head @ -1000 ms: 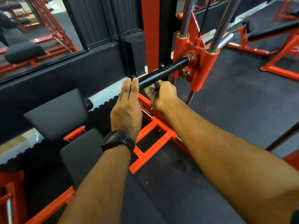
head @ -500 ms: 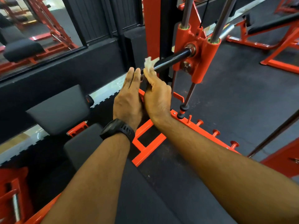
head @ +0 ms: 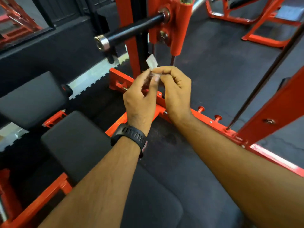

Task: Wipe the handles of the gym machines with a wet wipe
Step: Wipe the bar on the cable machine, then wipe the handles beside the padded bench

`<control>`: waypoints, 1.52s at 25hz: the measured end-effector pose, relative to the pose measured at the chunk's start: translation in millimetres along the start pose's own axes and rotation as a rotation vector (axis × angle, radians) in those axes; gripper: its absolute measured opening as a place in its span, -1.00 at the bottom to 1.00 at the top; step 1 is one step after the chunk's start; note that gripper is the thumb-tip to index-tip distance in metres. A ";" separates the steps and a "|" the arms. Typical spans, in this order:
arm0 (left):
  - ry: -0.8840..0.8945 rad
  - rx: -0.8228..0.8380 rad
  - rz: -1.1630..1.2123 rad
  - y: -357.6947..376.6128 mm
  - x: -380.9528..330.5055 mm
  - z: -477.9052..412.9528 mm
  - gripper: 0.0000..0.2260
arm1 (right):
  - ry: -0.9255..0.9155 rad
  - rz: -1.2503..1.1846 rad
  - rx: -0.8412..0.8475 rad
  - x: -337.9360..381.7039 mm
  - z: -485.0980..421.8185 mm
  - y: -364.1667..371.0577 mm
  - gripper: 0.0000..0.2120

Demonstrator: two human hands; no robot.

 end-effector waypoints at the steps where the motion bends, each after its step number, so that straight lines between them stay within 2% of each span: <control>1: -0.012 0.027 0.036 14.2 -0.3 5.8 -0.70 | 0.006 0.019 -0.019 -3.9 9.1 -15.7 -0.78; 4: -0.047 0.090 0.171 60.1 -3.7 24.4 -0.69 | 0.066 0.058 -0.085 -17.1 29.6 -65.8 -0.64; 7: -0.074 0.109 0.267 109.0 -7.1 51.6 -0.73 | 0.154 0.023 -0.096 -28.8 58.4 -116.8 -0.60; 11: -0.073 0.147 0.297 163.0 -22.8 87.4 -0.81 | 0.205 -0.021 -0.097 -32.0 102.7 -174.8 -0.67; 14: -0.063 0.183 0.310 193.2 -43.3 120.1 -0.80 | 0.209 -0.022 -0.100 -25.5 133.9 -210.0 -0.64; 19: -0.064 0.300 0.327 235.9 -75.5 167.7 -0.76 | 0.189 0.017 -0.149 -6.6 186.2 -262.3 -0.84; 22: -0.038 0.341 0.304 251.9 -90.8 184.9 -0.83 | 0.182 0.089 -0.193 4.3 215.4 -286.0 -0.89; 25: 0.017 0.423 0.314 274.9 -115.1 202.8 -0.94 | 0.174 0.147 -0.276 18.2 243.8 -320.7 -0.98; 27: 0.040 0.481 0.343 294.4 -132.1 211.4 -0.97 | 0.172 0.178 -0.346 29.3 257.6 -346.6 -0.93; 30: 0.060 0.548 0.417 324.2 -149.8 228.1 -0.92 | 0.148 0.219 -0.414 44.8 279.0 -375.7 -0.85; 32: 0.079 0.627 0.445 348.5 -163.9 245.1 -0.88 | 0.130 0.223 -0.489 51.9 301.8 -397.3 -0.92; 35: 0.131 0.748 0.489 390.7 -195.9 280.1 -0.90 | 0.112 0.230 -0.595 67.7 339.0 -437.2 -0.89; 38: 0.160 0.873 0.537 432.6 -229.8 315.2 -0.80 | 0.111 0.263 -0.693 94.7 378.1 -474.4 -0.94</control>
Point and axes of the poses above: each hand's wrist, its own z-axis away from the middle knuckle, its own y-axis out of the palm, x = y × z, the point moved 6 cm from there along -z, towards the middle knuckle, and after that the axes turned 14 degrees about x, right-handed, at the moved point
